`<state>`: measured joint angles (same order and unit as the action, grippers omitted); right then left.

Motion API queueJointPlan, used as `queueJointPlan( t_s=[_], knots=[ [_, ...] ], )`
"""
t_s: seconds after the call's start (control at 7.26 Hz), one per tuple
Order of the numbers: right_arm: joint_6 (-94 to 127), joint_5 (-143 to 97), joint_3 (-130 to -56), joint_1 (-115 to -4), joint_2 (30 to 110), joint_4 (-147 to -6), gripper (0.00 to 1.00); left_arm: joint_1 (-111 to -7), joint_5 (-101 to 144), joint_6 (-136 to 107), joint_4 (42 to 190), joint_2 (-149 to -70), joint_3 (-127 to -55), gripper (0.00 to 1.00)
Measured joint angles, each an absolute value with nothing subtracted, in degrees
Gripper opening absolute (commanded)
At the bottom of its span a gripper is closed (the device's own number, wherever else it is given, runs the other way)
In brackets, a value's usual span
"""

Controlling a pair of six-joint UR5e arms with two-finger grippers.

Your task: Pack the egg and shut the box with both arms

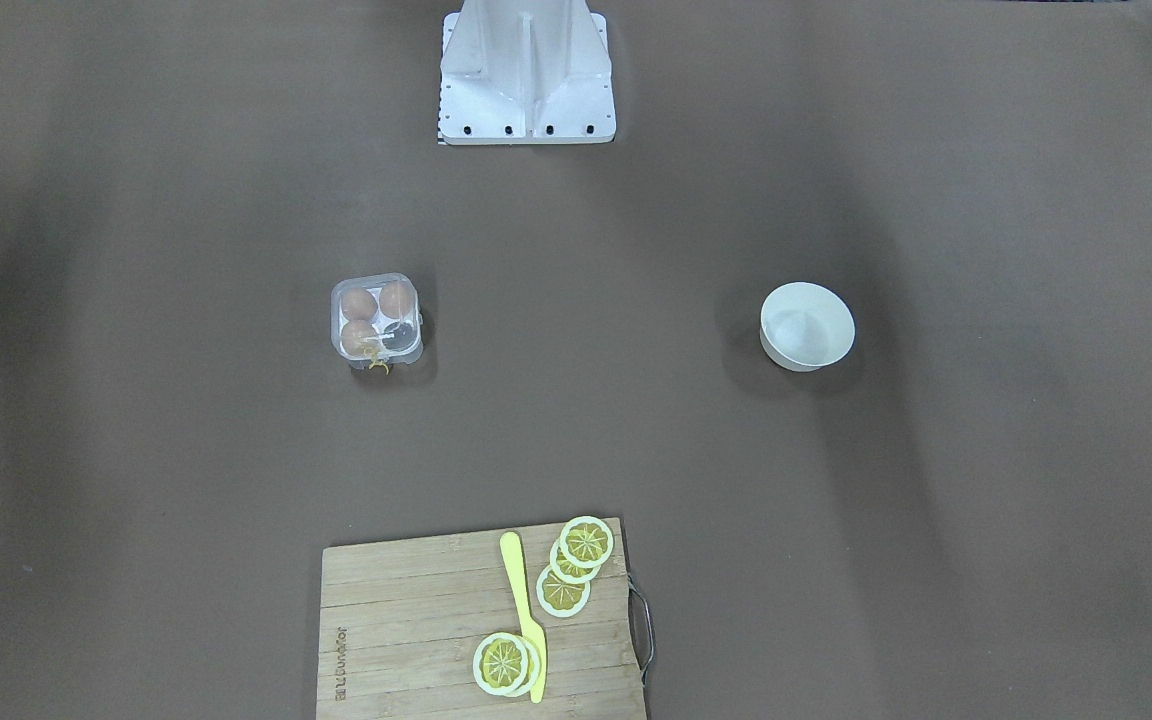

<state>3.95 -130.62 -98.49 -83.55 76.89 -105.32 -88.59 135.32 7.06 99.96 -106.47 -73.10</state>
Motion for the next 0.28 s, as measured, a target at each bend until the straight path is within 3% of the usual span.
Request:
queueJointPlan(
  t_s=[0.28],
  knots=[
    [3.6, -131.0, -93.4, -84.1, 76.9, -101.2, 1.00, -88.6, 135.1, 7.0, 99.9, -106.6, -73.1, 0.80]
  ],
)
